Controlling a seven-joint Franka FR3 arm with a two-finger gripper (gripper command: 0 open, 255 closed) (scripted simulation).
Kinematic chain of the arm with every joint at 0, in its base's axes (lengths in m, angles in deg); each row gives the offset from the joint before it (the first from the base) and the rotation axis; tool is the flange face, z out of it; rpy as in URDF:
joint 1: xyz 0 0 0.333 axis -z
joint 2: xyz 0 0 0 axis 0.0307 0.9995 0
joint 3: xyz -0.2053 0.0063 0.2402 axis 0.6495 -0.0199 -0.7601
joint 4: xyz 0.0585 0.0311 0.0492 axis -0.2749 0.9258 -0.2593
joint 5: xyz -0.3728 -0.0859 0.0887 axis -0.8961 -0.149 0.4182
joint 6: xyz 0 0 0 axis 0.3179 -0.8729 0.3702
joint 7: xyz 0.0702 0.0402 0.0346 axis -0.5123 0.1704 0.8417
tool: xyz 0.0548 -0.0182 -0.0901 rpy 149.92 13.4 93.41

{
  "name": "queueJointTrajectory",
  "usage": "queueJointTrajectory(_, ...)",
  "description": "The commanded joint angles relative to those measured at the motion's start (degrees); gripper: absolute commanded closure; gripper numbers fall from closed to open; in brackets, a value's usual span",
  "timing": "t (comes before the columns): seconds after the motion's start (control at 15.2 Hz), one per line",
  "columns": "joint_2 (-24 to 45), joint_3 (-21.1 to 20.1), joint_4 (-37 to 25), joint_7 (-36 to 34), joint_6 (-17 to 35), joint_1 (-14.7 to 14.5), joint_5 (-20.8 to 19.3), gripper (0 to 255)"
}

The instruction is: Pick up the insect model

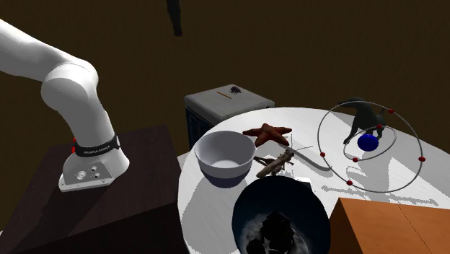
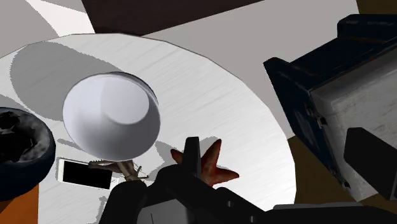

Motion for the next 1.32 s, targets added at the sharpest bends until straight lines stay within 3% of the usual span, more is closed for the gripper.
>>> queueJointTrajectory(0.0, 0.0, 0.0, 0.0, 0.0, 0.0, 0.0, 0.0, 0)
queueJointTrajectory(0.73, 10.68, 11.09, 7.2, 13.69, 19.33, 0.95, -3.43, 0)
queueJointTrajectory(1.25, 25.15, 19.84, 5.65, 25.52, 32.72, -0.76, -0.73, 0)
